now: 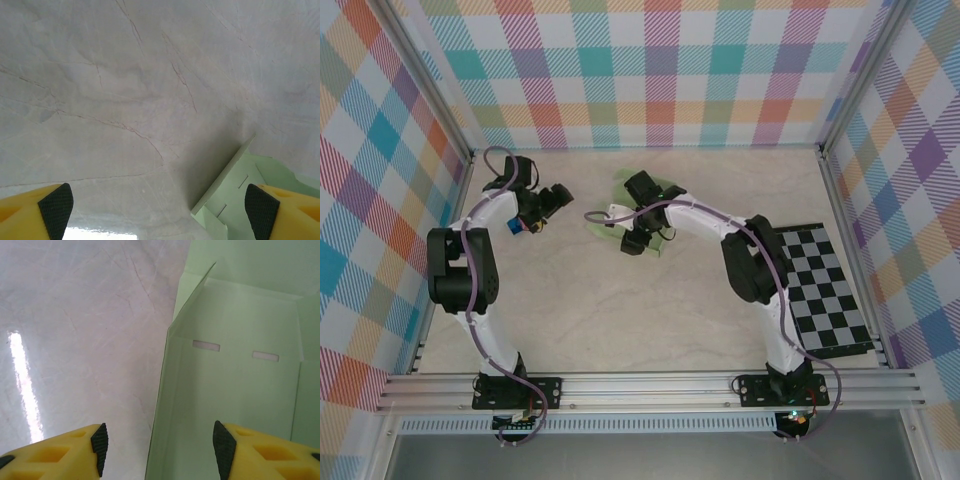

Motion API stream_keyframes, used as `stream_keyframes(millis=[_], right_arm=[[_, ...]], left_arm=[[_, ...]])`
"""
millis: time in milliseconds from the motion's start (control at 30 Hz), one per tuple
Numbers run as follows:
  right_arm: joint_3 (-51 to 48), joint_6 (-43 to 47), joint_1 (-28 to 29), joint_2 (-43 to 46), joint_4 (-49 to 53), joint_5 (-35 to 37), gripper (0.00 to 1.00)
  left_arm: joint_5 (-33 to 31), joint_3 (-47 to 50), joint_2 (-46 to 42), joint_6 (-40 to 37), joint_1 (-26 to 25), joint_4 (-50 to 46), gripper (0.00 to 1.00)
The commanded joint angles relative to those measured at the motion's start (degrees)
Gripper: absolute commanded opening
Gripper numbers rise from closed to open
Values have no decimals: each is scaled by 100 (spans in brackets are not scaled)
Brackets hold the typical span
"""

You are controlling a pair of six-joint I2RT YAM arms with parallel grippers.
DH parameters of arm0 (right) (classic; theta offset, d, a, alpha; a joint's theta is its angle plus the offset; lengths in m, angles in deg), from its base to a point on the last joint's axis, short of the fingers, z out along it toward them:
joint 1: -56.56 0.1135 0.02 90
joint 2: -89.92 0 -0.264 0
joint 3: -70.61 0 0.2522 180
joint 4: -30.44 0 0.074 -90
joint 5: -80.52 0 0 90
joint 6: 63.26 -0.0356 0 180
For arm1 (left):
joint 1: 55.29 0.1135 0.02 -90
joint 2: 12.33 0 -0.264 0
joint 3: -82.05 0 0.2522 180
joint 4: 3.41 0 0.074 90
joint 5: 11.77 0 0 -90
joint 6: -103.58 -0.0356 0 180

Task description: Fold the paper box

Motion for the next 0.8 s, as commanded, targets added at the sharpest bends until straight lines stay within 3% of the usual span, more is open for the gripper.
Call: stream_keyframes(millis=[0, 233, 333, 400, 600, 700, 767], right_arm=[[266, 318, -28, -266, 247, -119, 57], [401, 731, -31, -470, 545, -242, 40], [233, 1025, -36, -386, 698, -213, 25], [-173, 1202, -37, -139, 527, -75, 22], [-1709, 1665, -117, 945, -14, -79, 20], [-2112, 1649, -174, 1226, -32, 138, 29], [-2242, 1520, -223, 1396, 21, 101, 30]], left_arm=[[263, 178, 88, 19, -14, 63, 90], [526, 432, 73, -15, -41, 245, 89], [668, 525, 33, -114, -95, 253, 88], [689, 618, -28, -135, -145, 234, 88], [866, 1065, -302, -141, -356, 497, 88], [952, 1102, -302, -155, -565, 513, 88], [985, 1158, -330, -116, -720, 597, 88]])
